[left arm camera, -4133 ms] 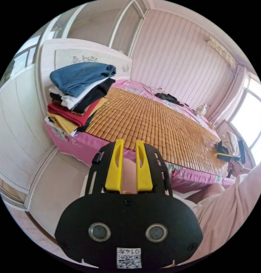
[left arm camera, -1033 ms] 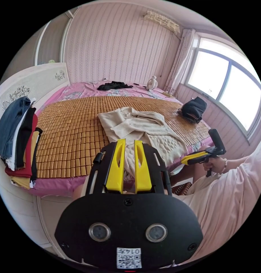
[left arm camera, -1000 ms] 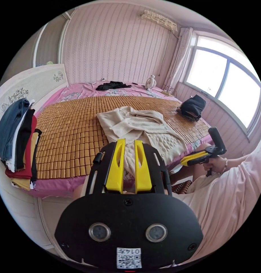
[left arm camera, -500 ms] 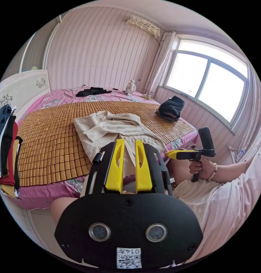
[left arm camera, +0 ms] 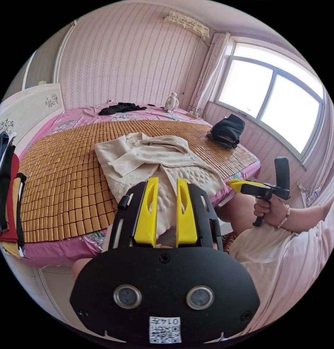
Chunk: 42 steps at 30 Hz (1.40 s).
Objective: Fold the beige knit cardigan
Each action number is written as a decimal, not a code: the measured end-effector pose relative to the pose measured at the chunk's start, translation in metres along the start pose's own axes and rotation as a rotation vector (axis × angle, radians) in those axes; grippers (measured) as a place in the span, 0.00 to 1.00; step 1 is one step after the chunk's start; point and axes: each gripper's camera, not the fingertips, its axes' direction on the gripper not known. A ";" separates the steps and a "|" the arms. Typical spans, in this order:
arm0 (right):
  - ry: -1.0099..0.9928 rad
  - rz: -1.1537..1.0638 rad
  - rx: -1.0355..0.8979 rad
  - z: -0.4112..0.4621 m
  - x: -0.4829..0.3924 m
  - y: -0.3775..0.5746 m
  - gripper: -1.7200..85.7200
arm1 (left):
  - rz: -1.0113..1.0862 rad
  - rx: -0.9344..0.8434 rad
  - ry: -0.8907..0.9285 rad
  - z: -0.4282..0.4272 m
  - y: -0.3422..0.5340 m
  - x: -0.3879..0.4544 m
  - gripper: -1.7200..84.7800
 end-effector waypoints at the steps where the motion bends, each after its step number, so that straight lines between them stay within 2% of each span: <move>1: 0.032 -0.034 -0.022 0.009 -0.002 -0.003 0.12 | -0.002 -0.007 -0.001 0.006 -0.002 -0.005 0.11; 12: 0.169 -0.269 -0.170 0.117 0.011 -0.104 0.15 | -0.090 -0.122 0.013 0.089 -0.032 -0.058 0.13; 15: 0.067 -0.230 -0.245 0.164 0.026 -0.138 0.15 | -0.073 -0.148 -0.046 0.114 -0.040 -0.065 0.12; 17: 0.065 -0.246 -0.286 0.193 0.036 -0.149 0.15 | -0.029 -0.198 -0.098 0.135 -0.042 -0.068 0.12; 19: 0.203 -0.235 -0.427 0.235 0.055 -0.154 0.14 | -0.023 -0.291 -0.109 0.153 -0.040 -0.072 0.12; 20: 0.237 -0.214 -0.483 0.245 0.061 -0.155 0.12 | -0.010 -0.281 -0.114 0.157 -0.038 -0.074 0.11; 21: 0.279 -0.193 -0.458 0.247 0.068 -0.159 0.10 | -0.001 -0.270 -0.122 0.157 -0.038 -0.074 0.11; 23: 0.233 -0.194 -0.455 0.244 0.077 -0.169 0.06 | -0.005 -0.281 -0.115 0.159 -0.038 -0.080 0.07; 25: 0.114 -0.121 -0.354 0.217 0.095 -0.184 0.05 | -0.007 -0.292 -0.099 0.159 -0.039 -0.084 0.05; 29: 0.097 0.018 -0.029 0.125 0.131 -0.201 0.04 | 0.025 -0.291 -0.092 0.156 -0.042 -0.090 0.02; 31: 0.189 0.103 0.186 0.048 0.160 -0.195 0.04 | 0.031 -0.299 -0.095 0.155 -0.044 -0.090 0.03; 33: 0.360 0.187 0.263 -0.002 0.183 -0.181 0.05 | 0.035 -0.290 -0.092 0.151 -0.048 -0.089 0.04; 37: 0.780 0.384 0.263 -0.066 0.234 -0.130 0.08 | 0.095 -0.219 -0.068 0.147 -0.067 -0.079 0.09; 42: 0.779 0.501 0.231 -0.067 0.247 -0.095 0.13 | 0.149 -0.280 -0.030 0.194 -0.089 -0.068 0.11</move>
